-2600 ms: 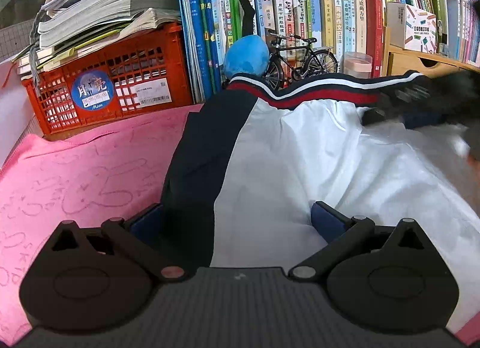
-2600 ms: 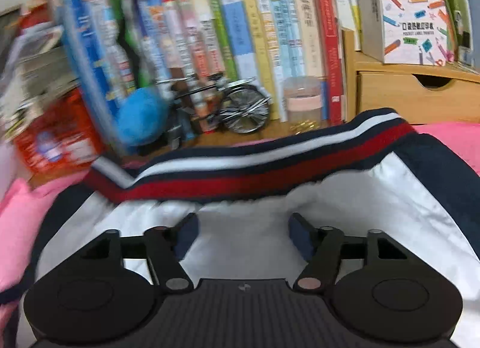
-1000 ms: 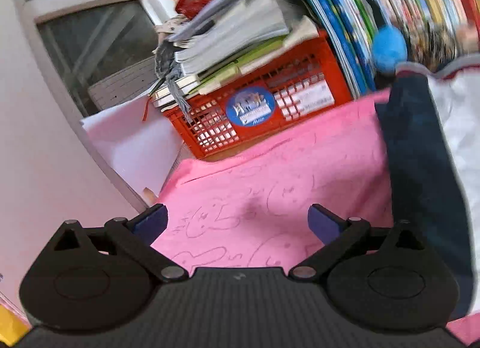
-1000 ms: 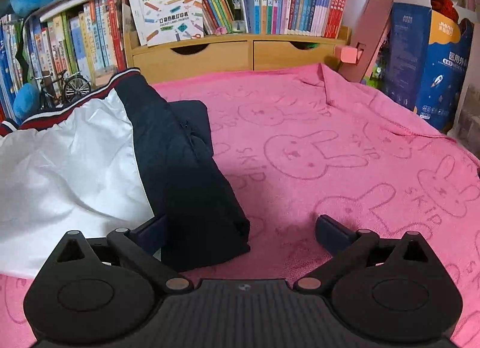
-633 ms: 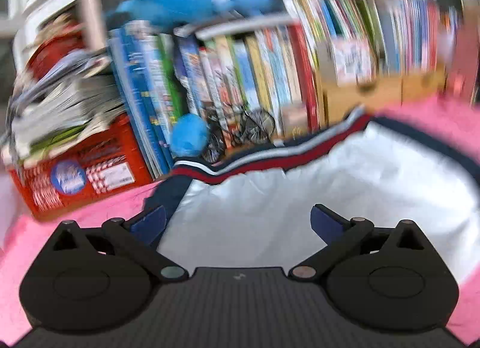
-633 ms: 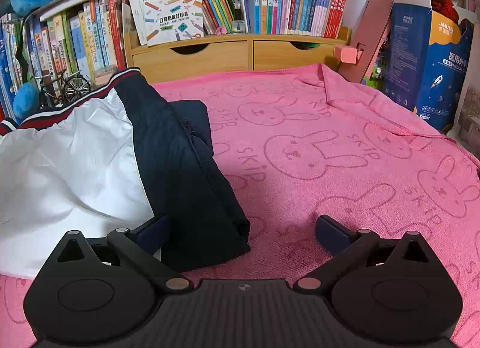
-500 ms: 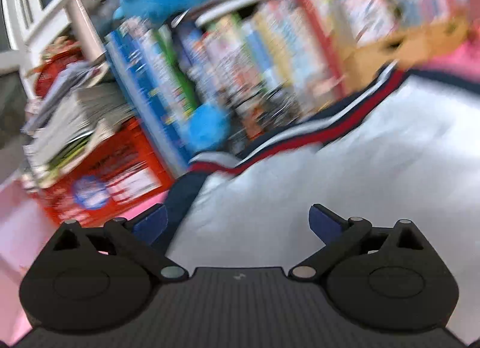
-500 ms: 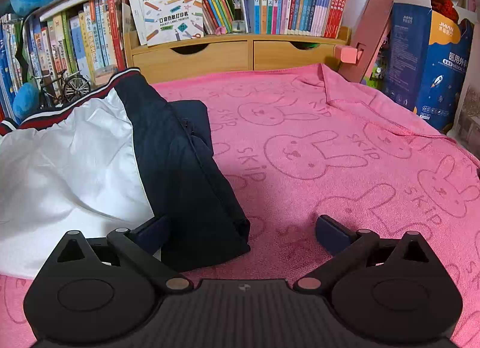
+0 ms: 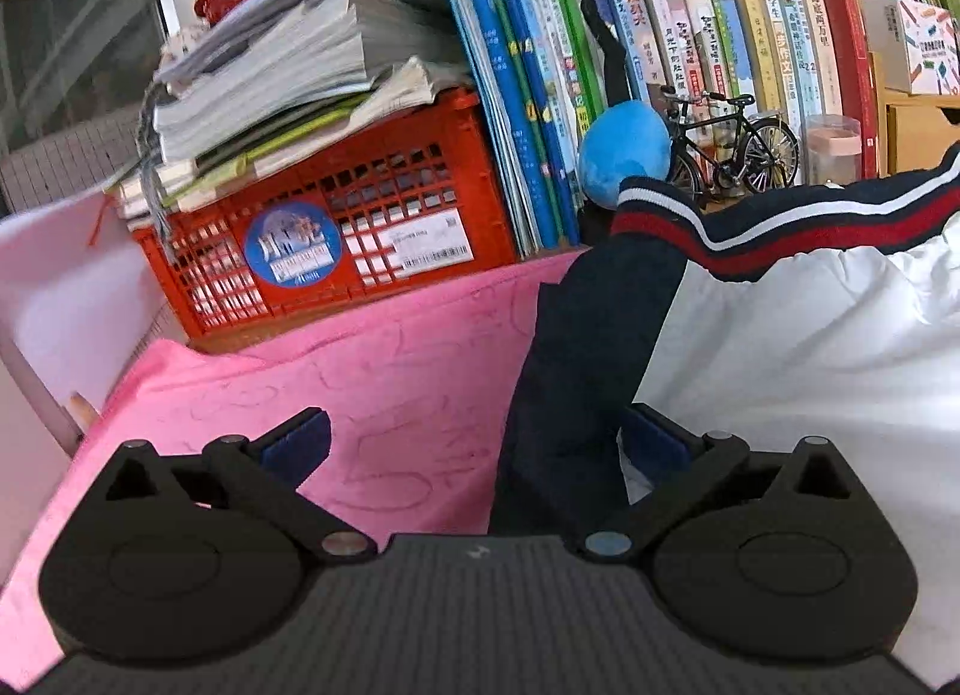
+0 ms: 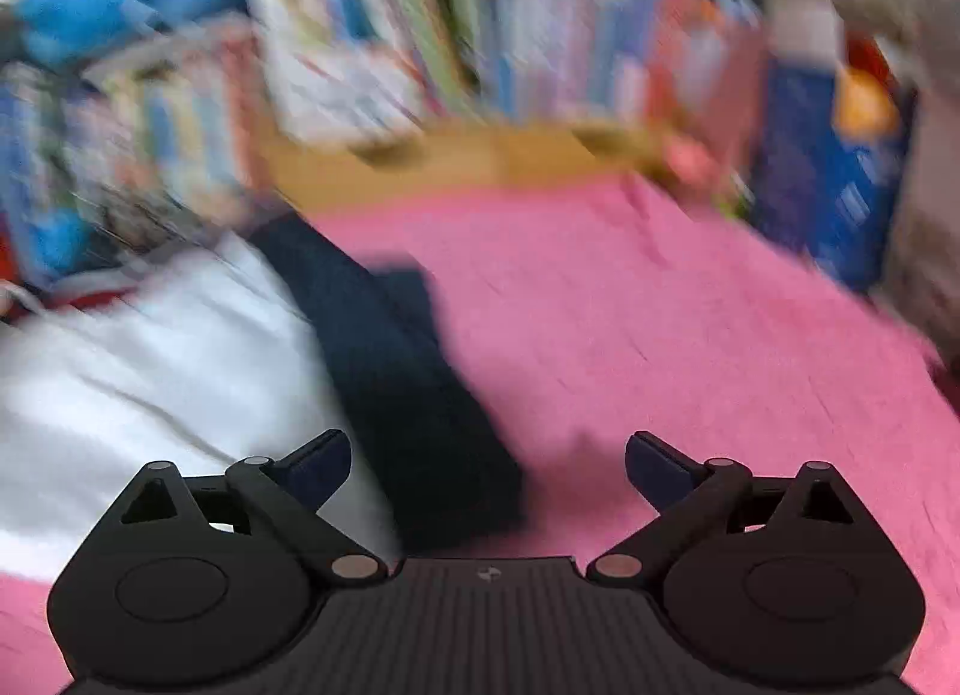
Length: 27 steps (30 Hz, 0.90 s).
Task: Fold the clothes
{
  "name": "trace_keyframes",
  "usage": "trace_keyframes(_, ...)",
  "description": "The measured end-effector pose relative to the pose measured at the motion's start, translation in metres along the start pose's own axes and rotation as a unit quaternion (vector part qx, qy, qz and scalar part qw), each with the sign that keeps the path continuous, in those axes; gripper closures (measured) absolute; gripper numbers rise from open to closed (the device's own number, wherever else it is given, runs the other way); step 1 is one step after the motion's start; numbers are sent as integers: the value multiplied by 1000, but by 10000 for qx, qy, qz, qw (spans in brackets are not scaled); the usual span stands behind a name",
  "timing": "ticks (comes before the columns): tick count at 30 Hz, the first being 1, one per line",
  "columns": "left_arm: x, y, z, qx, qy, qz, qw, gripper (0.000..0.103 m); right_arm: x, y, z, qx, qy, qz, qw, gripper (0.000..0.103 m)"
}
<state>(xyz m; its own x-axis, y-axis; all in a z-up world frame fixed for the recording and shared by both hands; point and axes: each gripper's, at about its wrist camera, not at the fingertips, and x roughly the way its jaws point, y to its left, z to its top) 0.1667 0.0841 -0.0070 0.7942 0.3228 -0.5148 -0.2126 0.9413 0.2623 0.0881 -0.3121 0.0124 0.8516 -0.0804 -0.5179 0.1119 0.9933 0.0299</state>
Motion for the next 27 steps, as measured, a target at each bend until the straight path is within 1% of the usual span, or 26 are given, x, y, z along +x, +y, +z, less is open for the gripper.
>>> trace_keyframes(1,2,2,-2,-53,43,-59,10000,0,-2,23,8,-216,-221,271,9992,2)
trace_keyframes(2,4,4,-3,-107,85,-115,9998,0,-1,45,14,-417,-352,565,9969,1)
trace_keyframes(4,8,6,-5,-196,142,-201,9995,0,9,93,23,-738,-475,1307,9875,1)
trace_keyframes(6,10,7,-6,-259,179,-252,9992,0,30,133,25,-866,-424,1933,9764,3)
trace_keyframes(7,10,8,-6,-285,204,-280,9990,0,46,154,25,-864,-311,2208,9710,4)
trace_keyframes(8,12,8,-6,-311,235,-309,9988,0,62,171,27,-832,-131,2372,9678,4)
trace_keyframes(9,13,9,-6,-343,267,-342,9985,0,76,182,27,-801,53,2442,9664,5)
trace_keyframes(11,15,11,-6,-403,313,-387,9979,0,104,196,32,-786,486,2342,9678,6)
trace_keyframes(13,15,11,-6,-414,344,-402,9977,0,127,191,38,-850,758,2030,9725,7)
trace_keyframes(14,15,11,-6,-411,353,-405,9977,0,134,183,41,-903,779,1827,9759,7)
trace_keyframes(16,16,10,-6,-394,366,-412,9977,0,147,154,45,-1002,709,1337,9834,7)
trace_keyframes(18,16,9,-6,-363,375,-423,9977,0,159,124,50,-1096,631,836,9884,5)
trace_keyframes(19,16,9,-6,-351,380,-438,9977,0,165,105,54,-969,634,575,9916,5)
trace_keyframes(20,16,9,-6,-346,384,-444,9977,0,169,87,57,-772,660,493,9936,3)
trace_keyframes(22,16,9,-6,-345,391,-444,9977,0,174,58,63,-250,687,520,9960,3)
trace_keyframes(23,16,9,-6,-345,395,-444,9976,0,173,52,64,-131,680,330,9971,3)
trace_keyframes(25,16,9,-6,-350,399,-448,9976,0,171,45,66,41,656,-146,9977,3)
trace_keyframes(27,17,9,-6,-360,404,-457,9975,0,155,39,58,-37,633,-155,9979,3)
